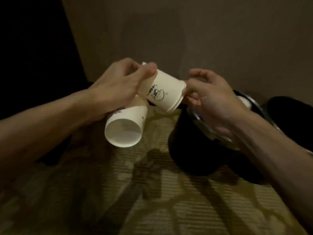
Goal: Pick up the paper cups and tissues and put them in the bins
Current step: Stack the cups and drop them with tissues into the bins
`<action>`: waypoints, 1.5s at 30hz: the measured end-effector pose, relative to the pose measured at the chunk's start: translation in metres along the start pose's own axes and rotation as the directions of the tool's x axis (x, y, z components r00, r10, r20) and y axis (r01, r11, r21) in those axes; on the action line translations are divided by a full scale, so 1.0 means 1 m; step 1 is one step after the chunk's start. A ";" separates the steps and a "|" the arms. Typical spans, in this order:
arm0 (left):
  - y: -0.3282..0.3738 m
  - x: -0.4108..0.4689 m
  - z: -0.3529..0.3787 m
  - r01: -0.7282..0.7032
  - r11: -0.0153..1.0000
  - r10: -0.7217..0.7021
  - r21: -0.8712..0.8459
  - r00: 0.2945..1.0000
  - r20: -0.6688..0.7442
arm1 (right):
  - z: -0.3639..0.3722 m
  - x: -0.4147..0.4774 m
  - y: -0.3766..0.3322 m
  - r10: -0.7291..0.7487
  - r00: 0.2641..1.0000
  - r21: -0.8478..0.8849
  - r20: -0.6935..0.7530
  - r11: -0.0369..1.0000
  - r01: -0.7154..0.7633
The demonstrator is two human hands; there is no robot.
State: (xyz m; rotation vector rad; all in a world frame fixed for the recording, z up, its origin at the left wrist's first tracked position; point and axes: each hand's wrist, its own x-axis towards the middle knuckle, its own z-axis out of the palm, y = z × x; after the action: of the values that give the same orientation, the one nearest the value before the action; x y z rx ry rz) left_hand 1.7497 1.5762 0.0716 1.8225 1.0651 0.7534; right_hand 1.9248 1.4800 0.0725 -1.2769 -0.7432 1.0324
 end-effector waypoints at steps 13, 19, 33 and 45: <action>0.086 0.021 0.097 -0.228 0.954 0.286 -0.192 0.883 0.372 | -0.109 -0.053 -0.069 0.148 0.981 -0.168 -0.123 0.971 -0.168; 0.074 0.030 0.114 -0.231 0.953 0.285 -0.195 0.902 0.324 | -0.117 -0.059 -0.062 0.142 0.970 -0.299 -0.198 0.933 -0.198; 0.103 0.044 0.130 -0.372 0.927 0.359 0.037 0.914 0.192 | -0.270 -0.069 -0.091 -0.330 0.840 -0.890 -0.430 0.312 -0.333; 0.146 0.047 0.249 -0.387 0.922 0.362 -0.004 0.858 0.365 | -0.350 -0.015 -0.011 0.335 0.939 -0.996 -0.075 -0.066 -0.056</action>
State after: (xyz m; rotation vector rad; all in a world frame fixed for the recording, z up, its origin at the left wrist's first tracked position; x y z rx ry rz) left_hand 2.0271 1.4867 0.0966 2.1597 0.5049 0.5721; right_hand 2.2360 1.3265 0.0243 -2.7152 -1.7164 0.7138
